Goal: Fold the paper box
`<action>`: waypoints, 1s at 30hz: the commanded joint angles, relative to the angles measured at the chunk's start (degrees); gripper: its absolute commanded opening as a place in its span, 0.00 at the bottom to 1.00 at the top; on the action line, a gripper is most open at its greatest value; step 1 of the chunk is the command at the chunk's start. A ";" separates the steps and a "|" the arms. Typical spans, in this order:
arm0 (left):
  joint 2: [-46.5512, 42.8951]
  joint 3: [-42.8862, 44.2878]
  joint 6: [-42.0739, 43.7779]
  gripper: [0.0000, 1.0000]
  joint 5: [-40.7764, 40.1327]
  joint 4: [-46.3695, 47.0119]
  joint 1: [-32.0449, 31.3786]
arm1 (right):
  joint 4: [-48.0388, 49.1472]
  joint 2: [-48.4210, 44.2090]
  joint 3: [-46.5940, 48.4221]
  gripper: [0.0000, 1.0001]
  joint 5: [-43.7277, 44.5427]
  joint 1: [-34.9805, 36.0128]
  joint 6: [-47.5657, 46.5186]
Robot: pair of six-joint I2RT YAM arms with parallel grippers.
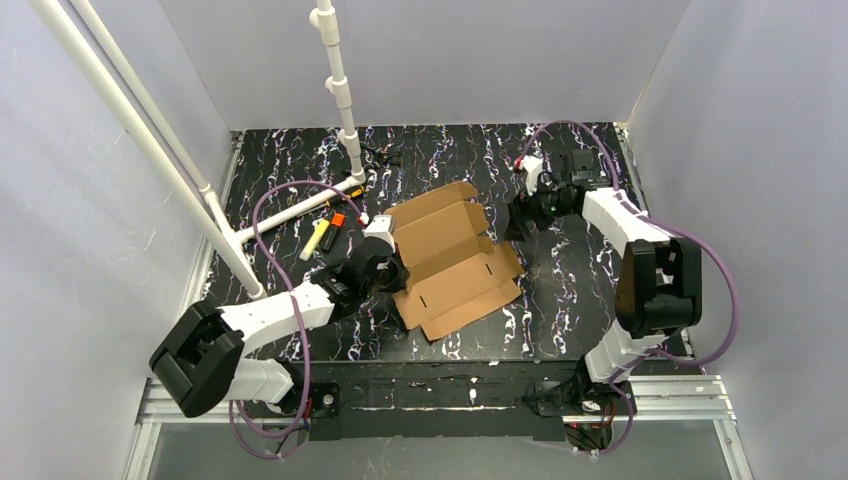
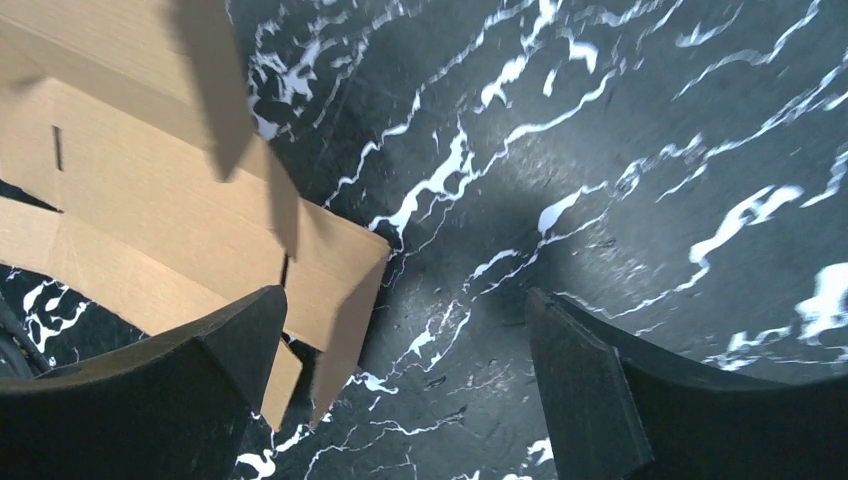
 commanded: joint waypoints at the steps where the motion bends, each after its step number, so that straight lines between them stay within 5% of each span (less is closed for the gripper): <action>1: -4.55 -1.18 4.71 0.00 -3.33 -0.01 -0.17 | 5.38 1.49 -4.44 0.98 0.98 0.00 7.44; 8: -4.08 -0.83 4.49 0.00 -3.56 0.28 -0.11 | 9.79 3.13 -8.58 0.94 -0.16 0.82 11.28; 14: -4.88 -0.40 3.94 0.00 -2.89 0.28 -0.12 | 10.39 7.20 -7.62 0.78 1.03 1.15 12.66; 16: -5.25 -0.35 4.08 0.00 -2.18 0.24 -0.12 | 10.99 7.34 -7.53 0.66 1.01 1.10 12.97; 20: -7.03 -0.37 5.57 0.00 -1.35 0.19 -0.11 | 11.36 4.43 -7.36 0.18 -1.31 0.49 12.73; 23: -8.74 -0.24 8.12 0.00 -0.07 0.11 0.28 | 12.52 1.30 -8.48 0.01 -8.84 -1.67 12.88; 30: -10.64 3.25 11.02 0.46 22.37 0.11 9.21 | 22.46 -5.11 -13.47 0.01 -14.92 -3.68 14.51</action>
